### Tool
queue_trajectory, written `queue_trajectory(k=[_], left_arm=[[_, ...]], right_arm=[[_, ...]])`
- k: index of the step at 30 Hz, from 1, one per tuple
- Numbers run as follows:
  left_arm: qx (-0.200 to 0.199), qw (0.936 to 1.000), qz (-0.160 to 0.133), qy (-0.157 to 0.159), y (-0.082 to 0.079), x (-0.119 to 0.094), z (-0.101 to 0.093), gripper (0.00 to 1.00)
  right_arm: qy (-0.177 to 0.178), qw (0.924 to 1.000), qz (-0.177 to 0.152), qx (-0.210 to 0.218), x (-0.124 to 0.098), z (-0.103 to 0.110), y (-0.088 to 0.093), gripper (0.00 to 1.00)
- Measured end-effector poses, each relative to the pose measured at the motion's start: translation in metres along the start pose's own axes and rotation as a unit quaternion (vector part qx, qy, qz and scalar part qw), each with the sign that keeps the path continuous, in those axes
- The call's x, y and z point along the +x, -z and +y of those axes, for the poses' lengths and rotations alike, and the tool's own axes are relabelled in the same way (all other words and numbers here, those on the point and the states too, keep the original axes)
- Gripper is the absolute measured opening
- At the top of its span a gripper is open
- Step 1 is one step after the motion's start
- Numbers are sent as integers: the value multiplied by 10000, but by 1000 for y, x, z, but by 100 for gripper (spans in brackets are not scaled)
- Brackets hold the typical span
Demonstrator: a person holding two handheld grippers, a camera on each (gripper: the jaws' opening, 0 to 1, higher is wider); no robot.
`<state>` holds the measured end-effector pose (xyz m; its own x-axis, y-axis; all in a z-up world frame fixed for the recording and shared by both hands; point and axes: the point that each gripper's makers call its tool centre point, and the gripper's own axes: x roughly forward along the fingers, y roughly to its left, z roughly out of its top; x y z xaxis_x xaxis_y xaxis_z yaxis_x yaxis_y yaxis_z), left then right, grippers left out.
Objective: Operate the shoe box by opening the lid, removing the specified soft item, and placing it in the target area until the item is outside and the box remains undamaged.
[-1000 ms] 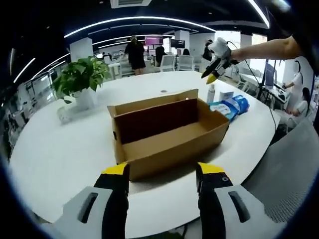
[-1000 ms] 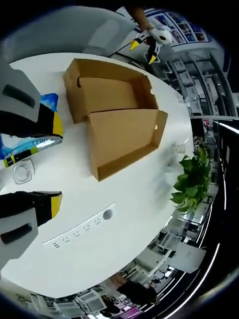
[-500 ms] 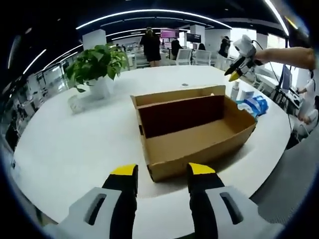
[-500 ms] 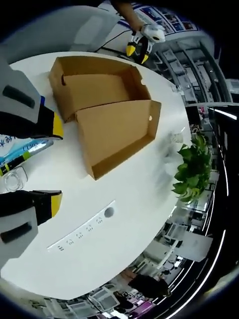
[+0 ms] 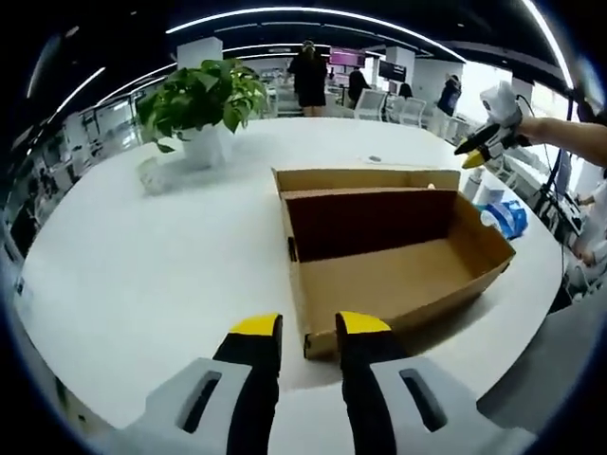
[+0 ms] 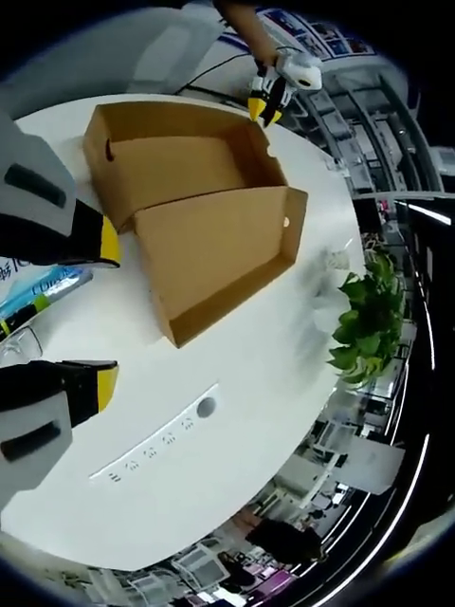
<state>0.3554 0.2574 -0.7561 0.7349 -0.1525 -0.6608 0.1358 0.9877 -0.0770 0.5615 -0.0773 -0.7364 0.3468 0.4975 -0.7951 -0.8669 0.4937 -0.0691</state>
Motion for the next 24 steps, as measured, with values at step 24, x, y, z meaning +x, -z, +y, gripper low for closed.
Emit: queue_trajectory(k=[24], left_arm=[[-332, 9984, 82, -440, 9, 9, -1, 2]], right_arm=[[246, 9846, -378, 1689, 28, 1, -17, 26]])
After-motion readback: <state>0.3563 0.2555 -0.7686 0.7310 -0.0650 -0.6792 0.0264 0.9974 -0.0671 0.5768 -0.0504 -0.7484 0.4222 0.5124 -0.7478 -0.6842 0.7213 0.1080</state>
